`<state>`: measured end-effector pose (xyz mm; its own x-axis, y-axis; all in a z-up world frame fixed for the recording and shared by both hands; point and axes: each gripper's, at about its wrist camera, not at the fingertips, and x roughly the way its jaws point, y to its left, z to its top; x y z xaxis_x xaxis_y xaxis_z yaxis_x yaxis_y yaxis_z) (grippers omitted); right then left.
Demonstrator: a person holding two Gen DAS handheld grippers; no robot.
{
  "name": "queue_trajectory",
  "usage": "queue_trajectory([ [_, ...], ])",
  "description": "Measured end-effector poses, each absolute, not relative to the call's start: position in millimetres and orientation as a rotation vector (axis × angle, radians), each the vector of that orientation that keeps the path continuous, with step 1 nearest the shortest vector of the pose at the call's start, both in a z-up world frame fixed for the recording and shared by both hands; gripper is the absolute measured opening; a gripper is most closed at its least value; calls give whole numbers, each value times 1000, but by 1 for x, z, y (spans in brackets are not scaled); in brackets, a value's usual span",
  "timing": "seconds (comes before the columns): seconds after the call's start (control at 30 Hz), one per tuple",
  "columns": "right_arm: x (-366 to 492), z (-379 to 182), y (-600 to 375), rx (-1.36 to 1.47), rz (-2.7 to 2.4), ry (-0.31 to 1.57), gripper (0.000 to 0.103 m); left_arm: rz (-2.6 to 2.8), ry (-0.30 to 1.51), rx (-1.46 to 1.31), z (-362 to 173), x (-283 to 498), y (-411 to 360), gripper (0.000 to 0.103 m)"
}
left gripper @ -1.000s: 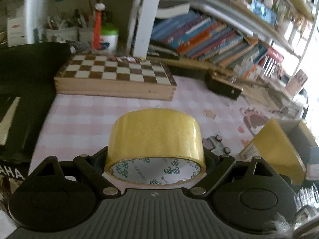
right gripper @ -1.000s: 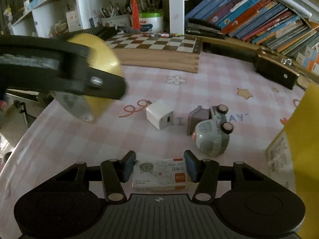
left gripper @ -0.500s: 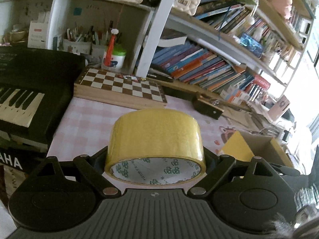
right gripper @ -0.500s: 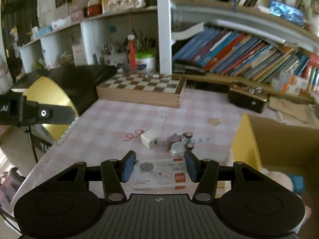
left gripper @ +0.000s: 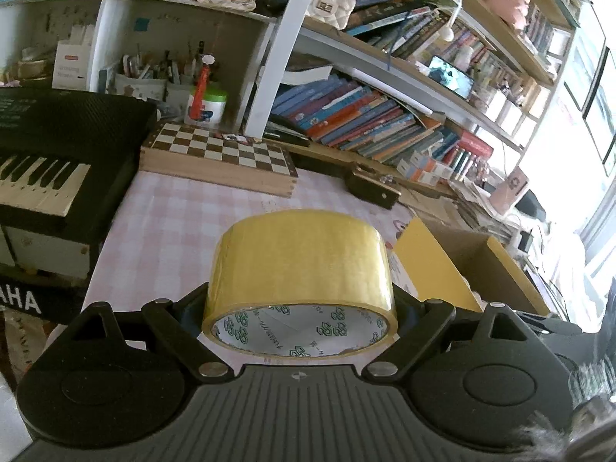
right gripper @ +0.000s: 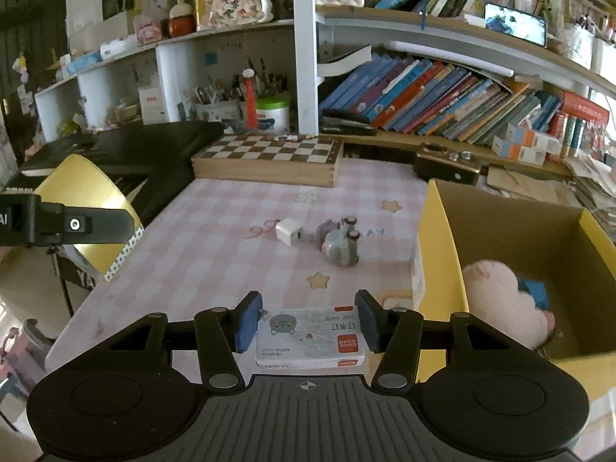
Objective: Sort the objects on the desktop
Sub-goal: 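Lift and carry the tape roll with the left tool while the right tool carries the white box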
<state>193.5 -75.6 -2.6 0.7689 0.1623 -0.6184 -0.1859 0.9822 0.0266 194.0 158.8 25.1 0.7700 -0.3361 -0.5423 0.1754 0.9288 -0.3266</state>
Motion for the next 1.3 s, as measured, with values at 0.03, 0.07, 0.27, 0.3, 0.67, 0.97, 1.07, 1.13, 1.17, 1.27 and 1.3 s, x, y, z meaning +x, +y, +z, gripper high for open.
queue_trajectory([
  [0.03, 188, -2, -75, -35, 190, 670, 53, -285, 636, -263, 25, 188, 159, 89],
  [0.07, 182, -2, -75, -33, 188, 672, 53, -290, 638, -262, 25, 181, 159, 89],
  [0.27, 144, 0, -75, -28, 154, 675, 53, -325, 657, -264, 21, 144, 160, 89],
  [0.3, 139, 1, -76, -26, 144, 673, 53, -330, 659, -263, 20, 139, 160, 89],
  [0.67, 89, -1, -78, 11, 77, 678, 53, -382, 657, -238, 21, 95, 161, 89],
  [0.97, 59, -5, -90, 48, -10, 690, 53, -473, 665, -212, 20, 82, 143, 89],
  [1.07, 52, -4, -99, 63, -52, 687, 53, -508, 661, -199, 21, 82, 134, 89],
  [1.13, 46, -4, -106, 75, -82, 685, 53, -533, 660, -189, 21, 83, 128, 89],
  [1.17, 44, -4, -109, 81, -97, 685, 53, -546, 662, -184, 21, 84, 124, 89],
  [1.27, 39, -7, -121, 103, -137, 692, 53, -579, 668, -173, 20, 87, 114, 89],
  [1.3, 37, -8, -125, 111, -151, 696, 53, -587, 669, -169, 20, 88, 110, 89],
])
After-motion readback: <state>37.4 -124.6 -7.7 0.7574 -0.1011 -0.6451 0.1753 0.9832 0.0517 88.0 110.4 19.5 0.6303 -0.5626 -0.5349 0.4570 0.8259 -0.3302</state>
